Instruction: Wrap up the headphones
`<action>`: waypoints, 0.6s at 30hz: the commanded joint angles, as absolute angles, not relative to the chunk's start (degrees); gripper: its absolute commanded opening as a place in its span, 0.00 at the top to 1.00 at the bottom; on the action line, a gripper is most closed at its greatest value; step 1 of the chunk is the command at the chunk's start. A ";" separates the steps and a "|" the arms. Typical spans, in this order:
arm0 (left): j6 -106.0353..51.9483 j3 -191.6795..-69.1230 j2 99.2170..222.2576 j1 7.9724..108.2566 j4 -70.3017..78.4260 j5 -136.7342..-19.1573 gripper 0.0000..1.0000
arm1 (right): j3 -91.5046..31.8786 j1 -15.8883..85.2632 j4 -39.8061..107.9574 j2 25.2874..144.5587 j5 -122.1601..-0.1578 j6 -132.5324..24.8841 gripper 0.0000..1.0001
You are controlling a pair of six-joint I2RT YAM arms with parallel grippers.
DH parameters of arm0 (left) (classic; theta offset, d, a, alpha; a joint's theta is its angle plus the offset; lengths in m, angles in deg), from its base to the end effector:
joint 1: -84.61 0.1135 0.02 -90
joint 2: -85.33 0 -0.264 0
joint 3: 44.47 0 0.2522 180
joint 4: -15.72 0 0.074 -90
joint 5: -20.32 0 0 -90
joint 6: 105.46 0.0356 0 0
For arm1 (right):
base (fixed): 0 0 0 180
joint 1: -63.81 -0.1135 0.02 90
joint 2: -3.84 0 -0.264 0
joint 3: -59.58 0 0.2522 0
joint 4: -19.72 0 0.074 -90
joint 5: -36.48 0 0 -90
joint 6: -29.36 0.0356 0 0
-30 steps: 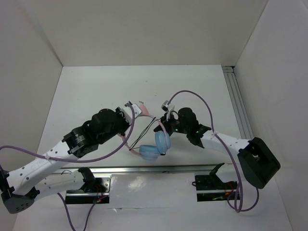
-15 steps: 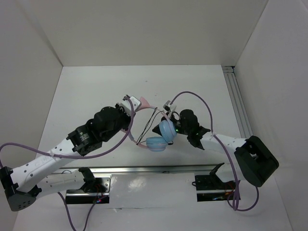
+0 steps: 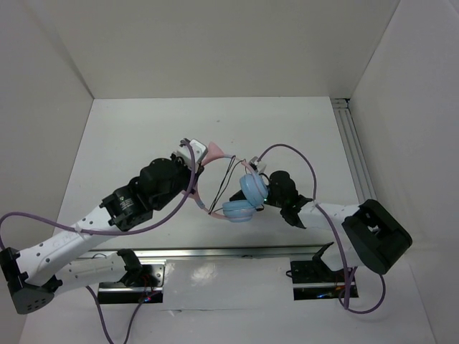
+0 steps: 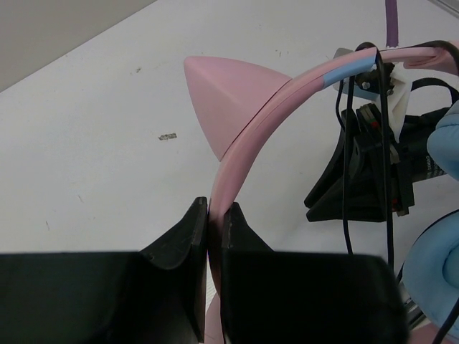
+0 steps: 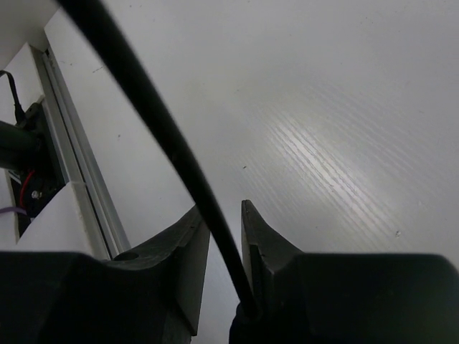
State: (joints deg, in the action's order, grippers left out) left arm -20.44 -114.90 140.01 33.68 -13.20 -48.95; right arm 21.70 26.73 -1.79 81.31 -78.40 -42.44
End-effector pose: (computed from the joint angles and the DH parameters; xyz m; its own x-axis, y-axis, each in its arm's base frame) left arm 0.1450 -0.1586 0.3729 -0.1872 0.1018 -0.9770 0.4945 0.8692 -0.0042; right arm 0.1969 0.1676 0.1775 -0.5057 -0.0270 -0.8623 -0.7454 0.5169 0.4209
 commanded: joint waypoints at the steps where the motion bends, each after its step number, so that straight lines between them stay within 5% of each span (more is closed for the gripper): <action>1: -24.52 -116.77 139.56 33.37 -5.42 -48.50 1.00 | 22.53 27.08 -6.43 82.67 -76.11 -41.48 0.68; 10: -26.97 -116.77 141.49 33.37 -3.67 -47.19 1.00 | 26.22 27.08 -11.34 83.91 -77.24 -39.11 0.64; 11: -26.98 -116.07 141.49 33.37 -2.36 -47.18 1.00 | 26.74 27.08 -11.95 83.91 -77.77 -39.11 0.58; 12: -27.59 -116.06 142.19 33.37 -2.35 -47.18 1.00 | 26.75 27.08 -11.96 83.91 -77.78 -38.58 0.21; 13: -28.46 -115.54 142.72 33.37 -1.65 -47.18 1.00 | 26.75 27.08 -11.96 83.91 -78.30 -38.58 0.00; 18: -29.26 -114.48 143.95 33.37 1.16 -46.04 1.00 | 31.05 27.08 -10.04 79.18 -73.13 -34.90 0.00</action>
State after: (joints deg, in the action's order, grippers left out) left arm -25.27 -114.17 144.18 33.68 -8.48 -47.27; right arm 28.81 26.73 -7.69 82.69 -76.57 -37.57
